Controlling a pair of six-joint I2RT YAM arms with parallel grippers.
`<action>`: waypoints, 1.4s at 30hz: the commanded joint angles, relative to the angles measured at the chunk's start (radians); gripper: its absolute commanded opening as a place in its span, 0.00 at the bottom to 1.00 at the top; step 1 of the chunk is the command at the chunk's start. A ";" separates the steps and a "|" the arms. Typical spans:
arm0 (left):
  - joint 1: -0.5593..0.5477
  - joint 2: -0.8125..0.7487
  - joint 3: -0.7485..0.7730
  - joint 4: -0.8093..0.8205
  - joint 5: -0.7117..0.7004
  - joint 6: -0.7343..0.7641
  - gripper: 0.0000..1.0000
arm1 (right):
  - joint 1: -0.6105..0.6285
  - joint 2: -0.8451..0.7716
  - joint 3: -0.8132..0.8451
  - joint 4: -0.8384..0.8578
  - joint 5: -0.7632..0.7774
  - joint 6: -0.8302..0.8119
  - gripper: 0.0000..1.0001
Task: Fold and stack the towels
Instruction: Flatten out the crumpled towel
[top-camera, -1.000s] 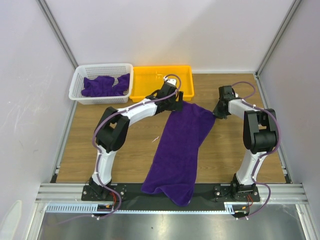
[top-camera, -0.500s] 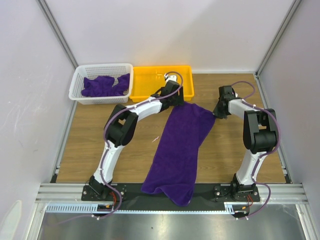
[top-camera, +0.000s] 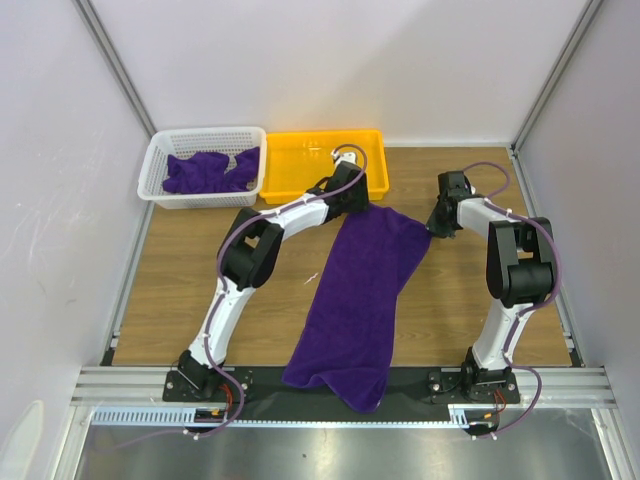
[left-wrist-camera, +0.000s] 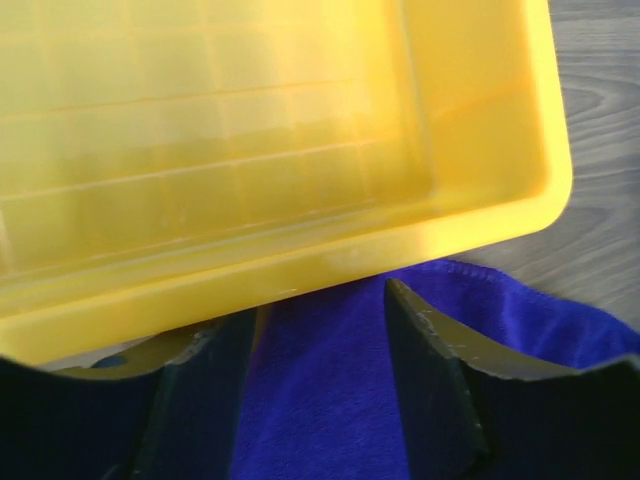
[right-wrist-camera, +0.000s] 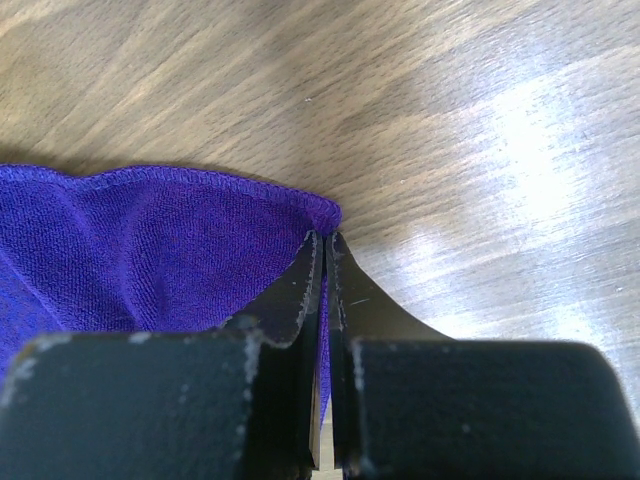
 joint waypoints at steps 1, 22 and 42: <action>0.005 0.022 0.064 0.017 0.051 -0.040 0.58 | -0.014 -0.016 0.010 -0.056 0.016 -0.022 0.00; 0.003 -0.257 -0.097 0.131 0.044 -0.008 0.00 | -0.015 -0.229 0.063 -0.060 -0.047 -0.063 0.00; -0.008 -0.745 -0.056 0.143 -0.099 0.187 0.00 | -0.014 -0.473 0.632 -0.010 -0.352 -0.170 0.00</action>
